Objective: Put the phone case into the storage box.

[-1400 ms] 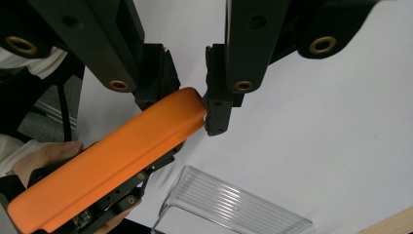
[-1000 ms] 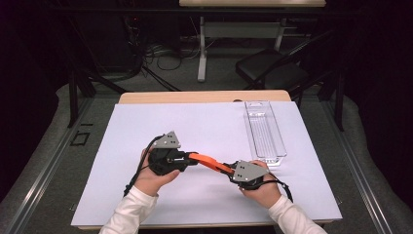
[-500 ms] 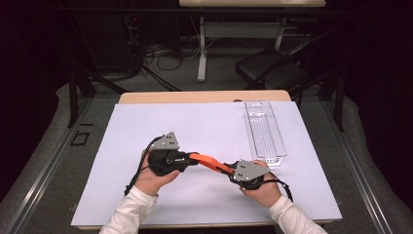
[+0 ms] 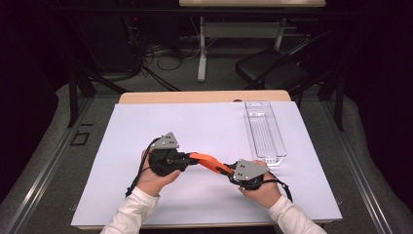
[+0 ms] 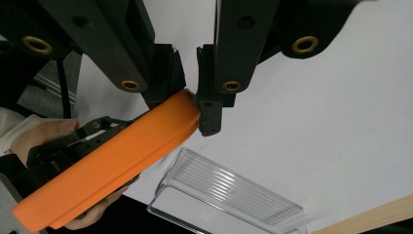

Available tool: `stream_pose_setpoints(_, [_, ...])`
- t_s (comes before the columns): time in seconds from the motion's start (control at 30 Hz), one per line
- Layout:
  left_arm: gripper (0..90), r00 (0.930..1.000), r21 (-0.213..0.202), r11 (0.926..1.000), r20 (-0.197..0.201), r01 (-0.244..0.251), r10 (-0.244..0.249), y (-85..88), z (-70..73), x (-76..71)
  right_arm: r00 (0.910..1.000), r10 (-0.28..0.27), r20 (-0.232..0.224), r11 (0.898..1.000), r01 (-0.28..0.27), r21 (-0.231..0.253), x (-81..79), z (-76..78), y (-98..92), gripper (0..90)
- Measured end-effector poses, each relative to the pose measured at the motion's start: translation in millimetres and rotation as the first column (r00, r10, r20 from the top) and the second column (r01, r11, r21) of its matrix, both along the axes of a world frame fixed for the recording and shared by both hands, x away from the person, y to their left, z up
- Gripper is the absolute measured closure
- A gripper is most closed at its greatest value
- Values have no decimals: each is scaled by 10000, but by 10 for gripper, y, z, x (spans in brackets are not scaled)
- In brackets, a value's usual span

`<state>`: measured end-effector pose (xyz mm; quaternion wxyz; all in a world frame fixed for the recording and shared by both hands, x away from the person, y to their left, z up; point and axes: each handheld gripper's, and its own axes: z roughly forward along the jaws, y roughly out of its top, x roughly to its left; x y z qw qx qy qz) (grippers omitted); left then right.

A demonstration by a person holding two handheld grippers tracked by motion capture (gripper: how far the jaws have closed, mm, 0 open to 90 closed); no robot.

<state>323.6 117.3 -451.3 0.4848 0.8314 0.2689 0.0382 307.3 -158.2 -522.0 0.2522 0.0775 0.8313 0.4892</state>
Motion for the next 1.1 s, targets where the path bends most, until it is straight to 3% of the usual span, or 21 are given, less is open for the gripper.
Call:
stream_pose_setpoints(0.53, [820,9985,-25,9993,-390,-379,378,-8,-28,20,9998,-160,-98,9999,160,-37,4,-10,9,806])
stream_pose_setpoints(0.93, [820,9975,-91,9990,-558,-432,426,5,-34,31,9992,-405,-35,9992,405,16,10,-20,15,693])
stream_pose_setpoints(1.1, [820,9968,147,9983,-550,-569,576,-5,-46,38,9988,-482,-53,9988,482,89,25,-26,11,618])
